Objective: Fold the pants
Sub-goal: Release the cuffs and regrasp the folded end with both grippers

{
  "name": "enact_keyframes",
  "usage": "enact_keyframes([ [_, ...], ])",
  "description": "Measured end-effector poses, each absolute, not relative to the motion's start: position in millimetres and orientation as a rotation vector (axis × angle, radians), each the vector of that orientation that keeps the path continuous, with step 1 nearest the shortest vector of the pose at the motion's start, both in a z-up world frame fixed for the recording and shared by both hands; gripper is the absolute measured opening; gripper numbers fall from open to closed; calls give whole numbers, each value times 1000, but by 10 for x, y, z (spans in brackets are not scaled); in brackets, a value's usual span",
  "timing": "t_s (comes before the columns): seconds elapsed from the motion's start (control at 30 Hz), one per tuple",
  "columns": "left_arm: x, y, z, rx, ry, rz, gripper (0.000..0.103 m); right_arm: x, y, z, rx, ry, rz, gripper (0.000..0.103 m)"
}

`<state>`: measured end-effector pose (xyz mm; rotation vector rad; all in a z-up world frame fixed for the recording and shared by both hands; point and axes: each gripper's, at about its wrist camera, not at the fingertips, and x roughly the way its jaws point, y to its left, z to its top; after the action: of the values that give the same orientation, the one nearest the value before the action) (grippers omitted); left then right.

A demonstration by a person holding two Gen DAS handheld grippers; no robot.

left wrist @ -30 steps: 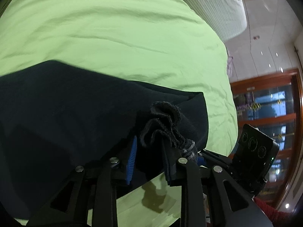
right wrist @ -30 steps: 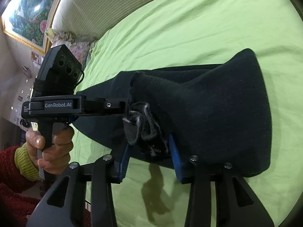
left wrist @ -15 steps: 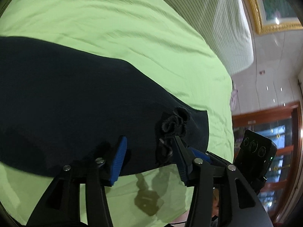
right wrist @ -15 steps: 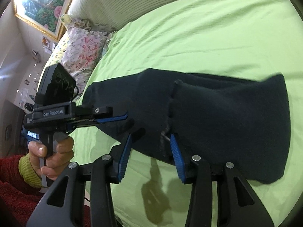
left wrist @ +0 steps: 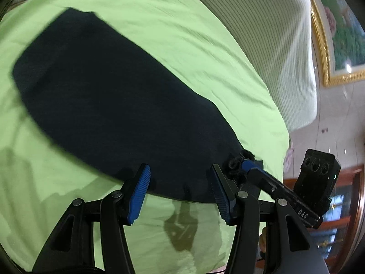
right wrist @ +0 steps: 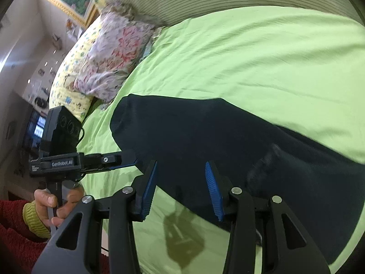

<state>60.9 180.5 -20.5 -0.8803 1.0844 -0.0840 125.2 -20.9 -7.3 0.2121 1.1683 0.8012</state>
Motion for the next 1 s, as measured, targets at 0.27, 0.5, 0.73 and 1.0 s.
enact_keyframes([
  [0.27, 238, 2374, -282, -991, 1024, 58, 56, 1468, 307, -4, 114, 1171, 889, 45],
  [0.5, 59, 2760, -379, -1074, 982, 145, 56, 1629, 708, 7, 48, 1178, 947, 45],
  [0.73, 15, 2962, -528, -1128, 966, 202, 56, 1824, 1114, -11, -35, 1189, 1000, 45],
  [1.0, 156, 3063, -673, -1167, 955, 237, 57, 2076, 1545, -121, -133, 1211, 1059, 45],
])
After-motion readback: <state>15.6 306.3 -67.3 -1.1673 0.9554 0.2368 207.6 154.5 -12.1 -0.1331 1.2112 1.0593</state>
